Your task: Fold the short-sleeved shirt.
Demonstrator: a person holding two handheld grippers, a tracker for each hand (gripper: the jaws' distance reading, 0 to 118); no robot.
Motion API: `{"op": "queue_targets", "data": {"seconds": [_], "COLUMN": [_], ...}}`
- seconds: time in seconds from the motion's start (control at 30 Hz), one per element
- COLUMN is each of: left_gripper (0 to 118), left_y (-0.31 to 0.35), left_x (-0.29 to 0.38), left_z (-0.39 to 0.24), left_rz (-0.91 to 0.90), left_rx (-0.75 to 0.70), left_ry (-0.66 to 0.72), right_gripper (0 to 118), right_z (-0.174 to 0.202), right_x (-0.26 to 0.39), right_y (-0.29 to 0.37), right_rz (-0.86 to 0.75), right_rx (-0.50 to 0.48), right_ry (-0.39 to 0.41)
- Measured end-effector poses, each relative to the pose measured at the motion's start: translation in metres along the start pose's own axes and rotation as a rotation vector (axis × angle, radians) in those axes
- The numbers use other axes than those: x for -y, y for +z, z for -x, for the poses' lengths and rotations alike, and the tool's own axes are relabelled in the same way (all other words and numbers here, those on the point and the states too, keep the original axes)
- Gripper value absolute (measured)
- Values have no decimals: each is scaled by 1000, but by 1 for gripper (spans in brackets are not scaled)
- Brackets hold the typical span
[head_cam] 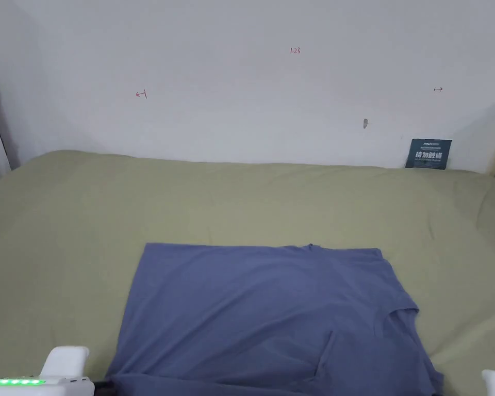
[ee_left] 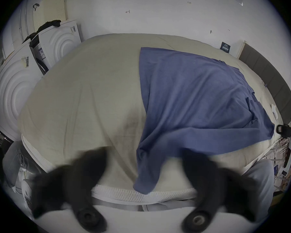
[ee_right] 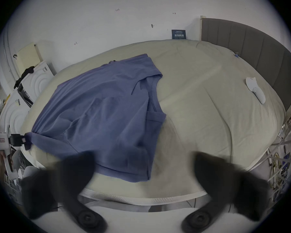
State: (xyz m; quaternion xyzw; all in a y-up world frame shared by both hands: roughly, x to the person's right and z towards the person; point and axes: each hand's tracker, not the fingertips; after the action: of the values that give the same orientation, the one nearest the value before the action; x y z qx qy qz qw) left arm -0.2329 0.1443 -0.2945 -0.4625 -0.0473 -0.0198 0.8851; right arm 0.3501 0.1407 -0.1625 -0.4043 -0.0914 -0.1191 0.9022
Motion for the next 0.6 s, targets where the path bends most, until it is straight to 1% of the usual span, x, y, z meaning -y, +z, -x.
{"op": "queue_targets", "data": {"seconds": [0.03,0.07,0.1,0.13,0.2,0.23,0.27,0.3,0.33,0.4,0.43,0.47,0.5,0.53,0.57,0.6], "left_gripper": [118,118,118,118,118,116,108,95,95,81,58,21,0,0,0,0], "left_y": [1,10,20,29,58,72,88,101,119,140,146,154,158,164,170,175], "left_x": [-1,2,0,-4,-8,-10,-13,-14,-11,-6,-3,3,7,12,18,22], "left_z": [0,-6,-9,-14,-35,-42,-51,-57,-70,-85,-91,-99,-103,-106,-107,-110], "left_rz": [8,-14,-71,-73,-192,-258,-335,-396,-453,-557,-572,-607,-620,-634,-649,-662], "left_rx": [-5,-20,-13,-15,-1,11,25,49,53,41,30,18,8,-5,14,-1], "left_ry": [-4,-16,-30,-49,-58,-46,-15,2,20,24,9,5,-1,-3,-9,-15], "right_gripper": [113,112,112,112,112,112,109,103,100,90,70,33,4,2,2,2], "right_z": [2,6,10,15,31,40,49,58,69,88,95,103,109,112,113,115], "right_x": [1,1,-3,-6,-13,-15,-15,-16,-15,-9,-6,-2,1,8,11,15], "right_y": [4,9,17,24,44,54,70,82,94,117,124,128,131,138,141,143], "right_rz": [25,-33,-42,-56,-144,-191,-259,-313,-366,-473,-517,-534,-552,-592,-589,-591], "right_rx": [-18,3,13,9,-9,-13,-16,-21,-15,-7,11,15,34,42,1,9], "right_ry": [11,29,34,40,33,30,30,33,46,94,114,143,156,149,152,148]}}
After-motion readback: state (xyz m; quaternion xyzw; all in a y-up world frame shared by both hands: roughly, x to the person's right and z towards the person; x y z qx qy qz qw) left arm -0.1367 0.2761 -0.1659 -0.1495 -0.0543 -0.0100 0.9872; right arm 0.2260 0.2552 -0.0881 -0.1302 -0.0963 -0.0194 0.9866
